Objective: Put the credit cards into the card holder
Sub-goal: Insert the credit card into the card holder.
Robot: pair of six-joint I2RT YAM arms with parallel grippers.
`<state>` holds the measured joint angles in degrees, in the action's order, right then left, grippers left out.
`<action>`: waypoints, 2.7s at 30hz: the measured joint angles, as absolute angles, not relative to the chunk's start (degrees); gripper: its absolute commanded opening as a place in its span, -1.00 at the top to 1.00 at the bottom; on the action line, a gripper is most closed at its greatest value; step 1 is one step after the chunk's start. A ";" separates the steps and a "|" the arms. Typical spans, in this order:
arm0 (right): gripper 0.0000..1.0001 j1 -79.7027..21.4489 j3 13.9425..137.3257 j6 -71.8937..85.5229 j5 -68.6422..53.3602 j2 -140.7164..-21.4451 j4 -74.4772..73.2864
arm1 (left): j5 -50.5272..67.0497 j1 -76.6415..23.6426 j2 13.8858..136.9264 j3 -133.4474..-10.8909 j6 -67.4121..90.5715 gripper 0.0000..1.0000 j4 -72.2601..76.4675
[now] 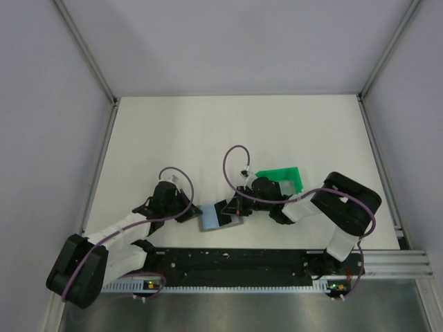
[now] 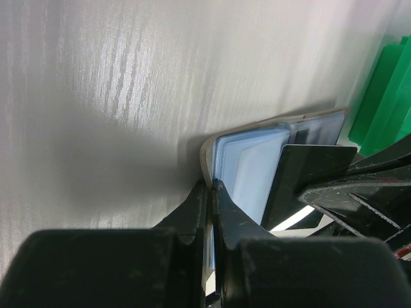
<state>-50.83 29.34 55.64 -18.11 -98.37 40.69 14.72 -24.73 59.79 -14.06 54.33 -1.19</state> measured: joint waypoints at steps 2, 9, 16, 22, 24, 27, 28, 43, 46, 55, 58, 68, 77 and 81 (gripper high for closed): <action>1.00 -50.83 29.34 55.70 -18.02 -98.41 40.69 | 14.72 -24.73 59.79 -14.06 54.33 1.00 -1.19; 1.00 -50.81 29.28 55.61 -16.73 -97.08 39.11 | 14.72 -24.73 59.79 -14.06 54.33 1.00 -1.19; 1.00 -50.39 29.23 55.59 -15.75 -96.01 38.92 | 14.72 -24.73 59.79 -14.06 54.33 1.00 -1.19; 1.00 -50.39 29.12 55.72 -15.73 -96.20 39.00 | 14.72 -24.73 59.79 -14.06 54.33 1.00 -1.19; 1.00 -50.39 28.71 55.77 -15.68 -96.20 39.18 | 14.72 -24.73 59.79 -14.06 54.33 1.00 -1.19; 1.00 -50.35 28.47 55.88 -15.70 -96.60 39.27 | 14.72 -24.73 59.79 -14.06 54.33 1.00 -1.19; 1.00 -50.35 28.47 56.14 -15.73 -96.88 39.46 | 14.72 -24.73 59.79 -14.06 54.33 1.00 -1.17; 1.00 -49.95 27.77 59.11 -17.61 -100.12 45.43 | 14.59 -24.73 59.79 -14.06 54.35 1.00 -1.17; 1.00 -49.95 27.73 59.35 -17.82 -100.42 46.09 | 14.57 -24.73 59.79 -14.06 54.35 1.00 -1.17; 1.00 -49.71 27.14 60.58 -18.79 -101.75 49.32 | 14.50 -24.73 59.79 -14.06 54.35 1.00 -1.13; 1.00 -49.71 26.59 60.77 -19.46 -101.73 50.19 | 14.48 -24.73 59.79 -14.06 54.35 1.00 -1.04; 1.00 -49.71 26.26 60.77 -19.64 -101.95 50.83 | 14.48 -24.73 59.79 -14.06 54.35 1.00 -1.04; 1.00 -49.71 27.46 60.66 -19.75 -102.52 49.76 | 14.48 -24.73 59.79 -14.06 54.35 1.00 -1.04; 1.00 -49.69 27.51 60.66 -19.33 -102.52 49.23 | 14.48 -24.73 59.79 -14.06 54.35 1.00 -1.04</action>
<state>-49.69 27.51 60.66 -19.33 -102.52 49.23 14.48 -24.73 59.79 -14.06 54.35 -1.04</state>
